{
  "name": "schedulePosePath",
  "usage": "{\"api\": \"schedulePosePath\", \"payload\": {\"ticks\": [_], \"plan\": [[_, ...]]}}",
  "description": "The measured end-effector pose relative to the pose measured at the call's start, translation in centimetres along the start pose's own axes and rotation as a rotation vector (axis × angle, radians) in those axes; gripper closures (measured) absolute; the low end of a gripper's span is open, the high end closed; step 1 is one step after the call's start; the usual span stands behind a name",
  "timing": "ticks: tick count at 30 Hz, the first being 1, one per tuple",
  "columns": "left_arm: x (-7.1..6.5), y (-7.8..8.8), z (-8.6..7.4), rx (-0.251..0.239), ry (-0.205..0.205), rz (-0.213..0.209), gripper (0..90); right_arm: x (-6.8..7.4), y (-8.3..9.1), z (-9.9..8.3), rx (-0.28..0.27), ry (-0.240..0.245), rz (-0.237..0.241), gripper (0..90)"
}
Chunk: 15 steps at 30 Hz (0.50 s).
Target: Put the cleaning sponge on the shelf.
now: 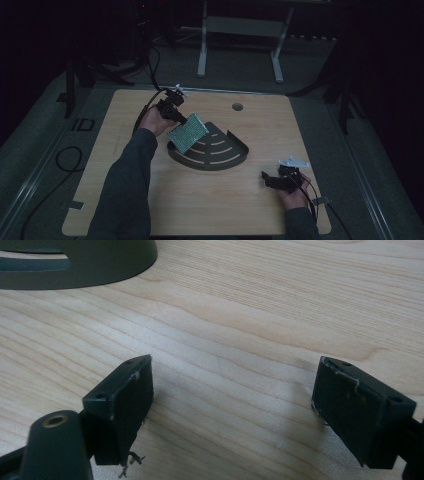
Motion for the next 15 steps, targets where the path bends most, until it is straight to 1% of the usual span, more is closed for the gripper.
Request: {"api": "schedulePosePath", "payload": {"ticks": [2,9,13,15], "plan": [[-0.1,-0.2,0.0,0.002,0.001,0.000,90.0,0.0,0.0,0.0,0.000,0.000,0.000,16.3],[-0.4,-1.0,0.2,0.014,-0.016,0.002,90.0,0.0,0.0,0.0,0.000,0.000,0.000,16.3],[-0.6,-1.5,0.2,0.012,-0.025,0.004,90.0,0.0,0.0,0.0,0.000,0.000,0.000,16.3],[-0.6,-1.8,0.2,0.022,-0.030,0.008,90.0,0.0,0.0,0.0,0.000,0.000,0.000,16.3]]}}
Point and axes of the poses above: each handheld gripper's, and its own axes: y roughly backward along the jaws, z roughly out of its top, x roughly to its left, the point moved 1 cm from there along -y, roughly forward along the jaws, and after that the axes turned 4 degrees about z, right-handed, at the moved point
